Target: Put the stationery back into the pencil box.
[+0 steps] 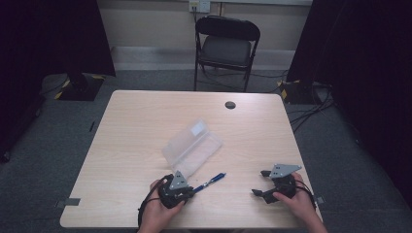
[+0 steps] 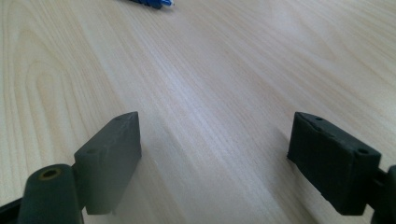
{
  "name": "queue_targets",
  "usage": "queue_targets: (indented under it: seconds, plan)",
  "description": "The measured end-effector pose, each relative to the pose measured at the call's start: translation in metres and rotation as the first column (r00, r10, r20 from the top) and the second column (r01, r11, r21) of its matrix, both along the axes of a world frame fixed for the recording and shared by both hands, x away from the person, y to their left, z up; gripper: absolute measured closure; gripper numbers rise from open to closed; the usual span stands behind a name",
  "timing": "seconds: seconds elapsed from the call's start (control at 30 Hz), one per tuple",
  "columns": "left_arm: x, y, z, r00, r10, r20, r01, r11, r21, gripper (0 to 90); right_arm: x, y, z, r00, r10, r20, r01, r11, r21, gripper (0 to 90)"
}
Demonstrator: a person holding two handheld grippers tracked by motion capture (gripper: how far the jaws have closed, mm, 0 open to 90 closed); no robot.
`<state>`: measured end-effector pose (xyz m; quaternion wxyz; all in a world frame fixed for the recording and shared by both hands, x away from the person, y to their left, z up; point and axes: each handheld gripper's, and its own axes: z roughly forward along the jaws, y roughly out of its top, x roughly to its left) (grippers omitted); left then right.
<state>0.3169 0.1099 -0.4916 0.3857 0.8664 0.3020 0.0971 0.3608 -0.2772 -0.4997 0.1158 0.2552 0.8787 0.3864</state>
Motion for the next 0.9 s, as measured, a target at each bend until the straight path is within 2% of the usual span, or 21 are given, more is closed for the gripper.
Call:
queue_targets:
  seconds: [0.17, 0.2, 0.33, 0.37, 0.4, 0.43, 0.5, 0.6, 0.67, 0.7, 0.77, 0.8, 0.9]
  plan:
    - [0.001, 0.002, -0.001, 0.9996, -0.005, -0.027, 0.004, 0.9995, -0.031, 80.2, 0.000, 0.000, 0.000, 1.0000, 0.002, -0.001, -0.002, 1.0000, 0.003, 16.1]
    - [0.001, 0.002, -0.001, 0.9995, -0.006, -0.032, 0.004, 0.9993, -0.037, 77.7, 0.000, 0.000, 0.000, 1.0000, 0.002, -0.001, -0.002, 1.0000, 0.002, 16.1]
    - [0.001, -0.001, 0.000, 0.9997, -0.021, -0.011, 0.021, 0.9998, -0.007, 74.2, 0.000, 0.000, 0.000, 1.0000, 0.002, -0.001, -0.002, 1.0000, 0.003, 16.1]
    - [0.001, -0.002, -0.001, 0.9997, -0.023, -0.010, 0.023, 0.9997, -0.012, 73.6, 0.000, 0.000, 0.000, 1.0000, 0.002, -0.001, -0.002, 1.0000, 0.003, 16.1]
    - [0.001, -0.002, 0.000, 0.9994, -0.033, -0.003, 0.033, 0.9994, 0.004, 73.4, 0.000, 0.000, 0.000, 1.0000, 0.002, -0.001, -0.002, 1.0000, 0.002, 16.1]
    - [0.000, -0.004, -0.001, 0.9996, -0.027, -0.006, 0.027, 0.9996, -0.008, 73.6, 0.000, 0.000, 0.000, 1.0000, 0.002, -0.001, -0.002, 1.0000, 0.003, 16.1]
    - [0.001, -0.004, 0.001, 0.9994, -0.034, -0.011, 0.034, 0.9994, 0.006, 73.3, 0.000, 0.000, 0.000, 1.0000, 0.002, -0.001, -0.002, 1.0000, 0.002, 16.1]
    - [0.002, -0.007, -0.001, 0.9996, -0.028, -0.009, 0.028, 0.9994, -0.018, 71.7, 0.000, 0.000, 0.000, 1.0000, 0.002, -0.001, -0.002, 1.0000, 0.002, 16.1]
    - [0.003, -0.008, -0.001, 0.9994, -0.034, -0.007, 0.034, 0.9994, -0.007, 71.3, 0.000, 0.000, 0.000, 1.0000, 0.002, -0.001, -0.002, 1.0000, 0.003, 16.1]
    - [0.003, -0.010, -0.001, 0.9996, -0.027, -0.009, 0.027, 0.9994, -0.020, 69.7, 0.000, 0.000, 0.000, 1.0000, 0.002, -0.001, -0.002, 1.0000, 0.002, 16.1]
    - [0.005, -0.010, -0.002, 0.9988, -0.047, 0.008, 0.047, 0.9989, -0.008, 69.6, 0.000, 0.000, 0.000, 1.0000, 0.002, -0.001, -0.002, 1.0000, 0.003, 16.1]
    - [0.004, -0.012, -0.003, 0.9994, -0.034, 0.009, 0.034, 0.9989, -0.032, 69.7, 0.000, 0.000, 0.000, 1.0000, 0.002, -0.001, -0.002, 1.0000, 0.003, 16.1]
    - [0.005, -0.014, -0.002, 0.9986, -0.049, 0.018, 0.049, 0.9987, -0.012, 70.5, 0.000, 0.000, 0.000, 1.0000, 0.002, -0.001, -0.002, 1.0000, 0.003, 16.1]
